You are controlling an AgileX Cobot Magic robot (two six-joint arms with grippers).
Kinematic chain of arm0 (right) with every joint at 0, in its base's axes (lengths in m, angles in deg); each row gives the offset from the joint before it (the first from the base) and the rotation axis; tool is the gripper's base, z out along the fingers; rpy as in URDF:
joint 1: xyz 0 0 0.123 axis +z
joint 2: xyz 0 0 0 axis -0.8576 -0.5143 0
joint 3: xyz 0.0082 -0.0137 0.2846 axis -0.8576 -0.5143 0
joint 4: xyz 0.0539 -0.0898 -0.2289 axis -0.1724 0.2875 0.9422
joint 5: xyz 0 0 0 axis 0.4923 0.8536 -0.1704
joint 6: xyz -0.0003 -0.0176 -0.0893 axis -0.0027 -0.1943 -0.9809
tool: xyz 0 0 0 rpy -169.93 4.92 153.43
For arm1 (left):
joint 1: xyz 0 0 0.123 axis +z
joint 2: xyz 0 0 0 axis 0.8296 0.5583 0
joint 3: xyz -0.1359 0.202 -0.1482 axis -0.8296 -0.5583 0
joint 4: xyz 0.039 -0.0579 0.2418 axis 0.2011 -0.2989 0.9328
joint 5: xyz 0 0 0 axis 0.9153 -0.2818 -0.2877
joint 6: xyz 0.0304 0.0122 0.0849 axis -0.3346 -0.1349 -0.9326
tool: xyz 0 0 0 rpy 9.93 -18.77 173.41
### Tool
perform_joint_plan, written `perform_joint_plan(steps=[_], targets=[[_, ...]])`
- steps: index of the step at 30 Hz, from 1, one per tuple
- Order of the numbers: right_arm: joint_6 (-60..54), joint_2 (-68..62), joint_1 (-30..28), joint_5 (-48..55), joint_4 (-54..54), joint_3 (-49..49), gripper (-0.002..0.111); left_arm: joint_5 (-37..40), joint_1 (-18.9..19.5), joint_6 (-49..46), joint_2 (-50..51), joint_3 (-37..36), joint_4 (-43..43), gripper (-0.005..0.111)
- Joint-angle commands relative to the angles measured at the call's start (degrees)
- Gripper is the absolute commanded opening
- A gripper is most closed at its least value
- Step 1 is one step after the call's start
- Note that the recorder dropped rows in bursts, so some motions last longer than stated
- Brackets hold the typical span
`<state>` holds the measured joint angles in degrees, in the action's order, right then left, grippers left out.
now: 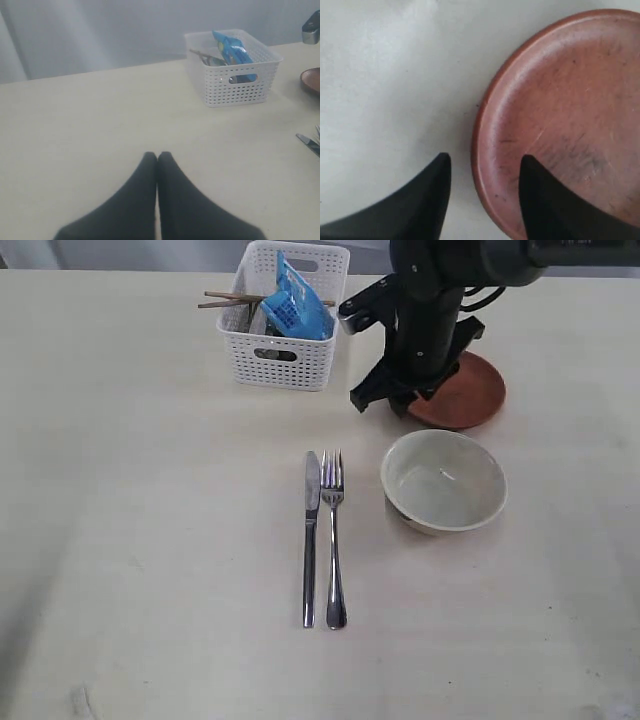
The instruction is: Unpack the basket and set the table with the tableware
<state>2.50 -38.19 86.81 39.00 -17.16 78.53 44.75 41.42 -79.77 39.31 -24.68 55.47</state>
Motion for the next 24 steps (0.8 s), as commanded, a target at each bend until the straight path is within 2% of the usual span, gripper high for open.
perform_joint_plan(steps=[1,6,10,15,19,24], targets=[[0.8,2.8,-0.3,2.3,-0.2,0.1,0.043,0.0,-0.4,0.0,-0.2,-0.1,0.0,0.000],[3.5,8.8,-0.6,6.5,-0.5,0.0,0.043,0.0,-0.4,0.0,-0.2,-0.1,0.0,0.000],[4.7,14.1,-3.8,9.5,-9.0,-3.2,0.043,0.0,-0.4,0.0,-0.2,-0.1,0.0,0.000],[0.3,21.1,-10.4,9.3,-20.9,-15.1,0.043,0.0,-0.4,0.0,-0.2,-0.1,0.0,0.000],[0.0,26.6,-13.4,4.2,-21.6,-26.8,0.044,0.0,-0.4,0.0,-0.2,-0.1,0.0,0.000],[0.0,28.6,-13.5,-3.6,-22.4,-35.4,0.052,0.0,-0.4,0.0,-0.2,-0.1,0.0,0.000]])
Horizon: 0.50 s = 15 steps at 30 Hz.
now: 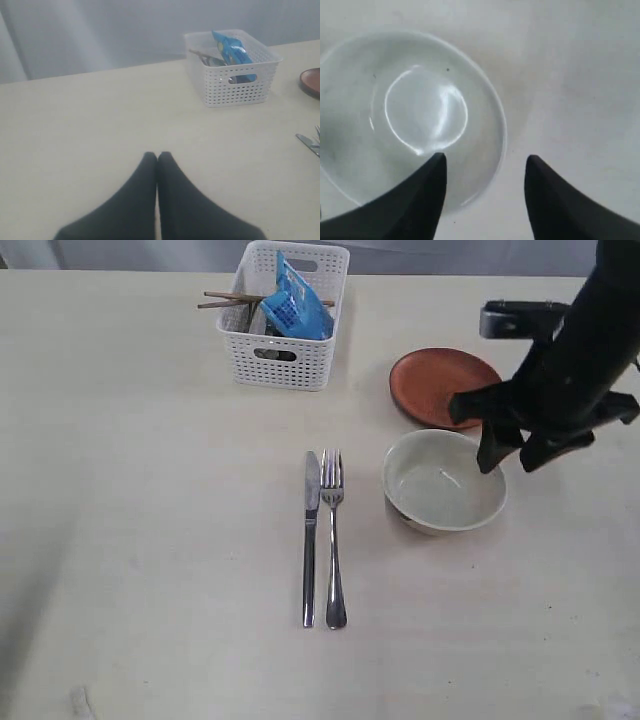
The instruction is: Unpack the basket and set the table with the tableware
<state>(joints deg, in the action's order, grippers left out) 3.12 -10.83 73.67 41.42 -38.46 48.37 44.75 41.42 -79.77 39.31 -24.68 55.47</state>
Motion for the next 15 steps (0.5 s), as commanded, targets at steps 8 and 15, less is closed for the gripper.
perform_joint_plan(steps=[8,15], targets=[[-0.6,-0.5,-0.3,-13.5,-5.7,-7.9,0.052,0.0,-0.4,0.0,-0.2,-0.1,0.0,0.000],[-1.8,-3.7,-0.3,-12.3,-5.7,-7.9,0.025,0.0,-0.4,0.0,-0.2,-0.1,0.0,0.000]])
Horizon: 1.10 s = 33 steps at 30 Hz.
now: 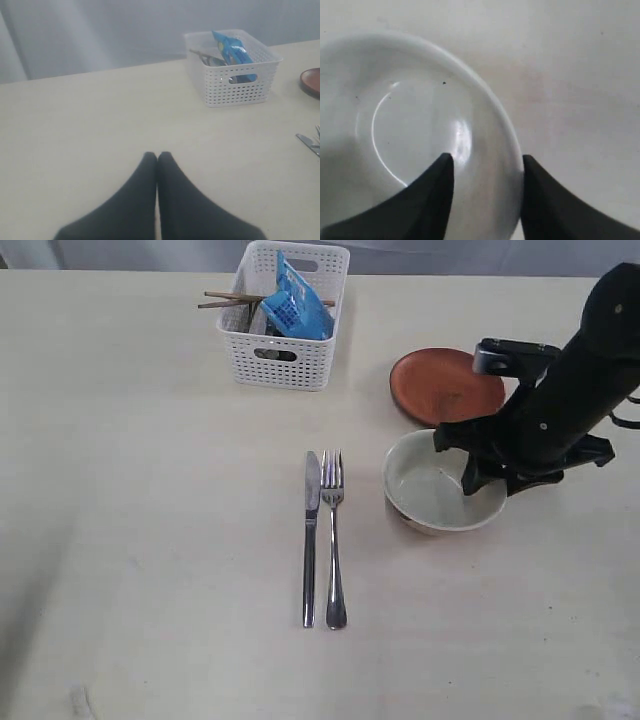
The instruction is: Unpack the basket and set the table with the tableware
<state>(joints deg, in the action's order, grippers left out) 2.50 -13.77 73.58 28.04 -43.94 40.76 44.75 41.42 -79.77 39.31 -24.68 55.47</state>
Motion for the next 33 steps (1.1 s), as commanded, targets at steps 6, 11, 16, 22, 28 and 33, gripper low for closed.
perform_joint_plan(steps=[6,11,16,22,28,33], targets=[[-4.5,-0.1,-0.3,7.9,-0.2,-0.3,0.000,0.0,-0.4,0.0,-0.2,-0.1,0.0,0.000],[-6.8,4.4,-0.3,16.2,-0.1,-0.3,0.000,0.0,-0.4,0.0,-0.2,-0.1,0.0,0.000],[-5.1,6.1,-0.3,12.2,0.6,-3.0,0.000,0.0,-0.4,0.0,-0.2,-0.1,0.0,0.000],[-4.7,5.3,-0.3,9.2,0.6,-5.6,0.000,0.0,-0.4,0.0,-0.2,-0.1,0.0,0.000],[-4.5,5.3,-0.3,9.7,0.9,-5.5,0.007,0.0,-0.4,0.0,-0.2,-0.1,0.0,0.000],[-4.5,5.3,-0.3,10.2,0.9,-5.5,0.041,0.0,-0.4,0.0,-0.2,-0.1,0.0,0.000]])
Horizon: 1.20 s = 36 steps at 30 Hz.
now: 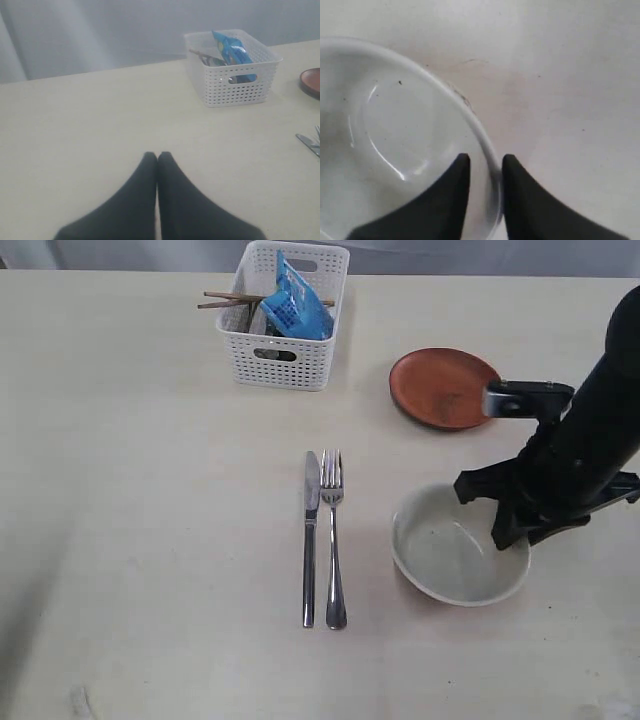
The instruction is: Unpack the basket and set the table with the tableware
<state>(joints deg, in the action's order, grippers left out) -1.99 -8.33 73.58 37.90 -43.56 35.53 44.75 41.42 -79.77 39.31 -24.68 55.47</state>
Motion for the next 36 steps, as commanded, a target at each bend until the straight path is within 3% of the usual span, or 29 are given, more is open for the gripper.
perform_joint_plan(steps=[1,11,15,19,25,36], targets=[[0.0,-0.1,-0.3,0.4,0.5,-0.3,0.046,0.0,-0.4,0.0,-0.2,-0.1,0.0,0.000],[1.6,4.6,-0.3,9.1,0.3,9.3,0.048,0.0,-0.4,0.0,-0.2,-0.1,0.0,0.000],[4.9,6.0,0.4,8.4,-1.1,16.2,0.048,0.0,-0.4,0.0,-0.2,-0.1,0.0,0.000],[9.2,4.8,4.9,3.5,-1.6,23.3,0.048,0.0,-0.4,0.0,-0.2,-0.1,0.0,0.000],[15.8,-6.6,10.0,1.1,-1.6,39.8,0.060,0.0,-0.4,0.0,-0.2,-0.1,0.0,0.000],[18.9,-33.4,14.9,0.7,-1.6,72.6,0.060,0.0,-0.4,0.0,-0.2,-0.1,0.0,0.000]])
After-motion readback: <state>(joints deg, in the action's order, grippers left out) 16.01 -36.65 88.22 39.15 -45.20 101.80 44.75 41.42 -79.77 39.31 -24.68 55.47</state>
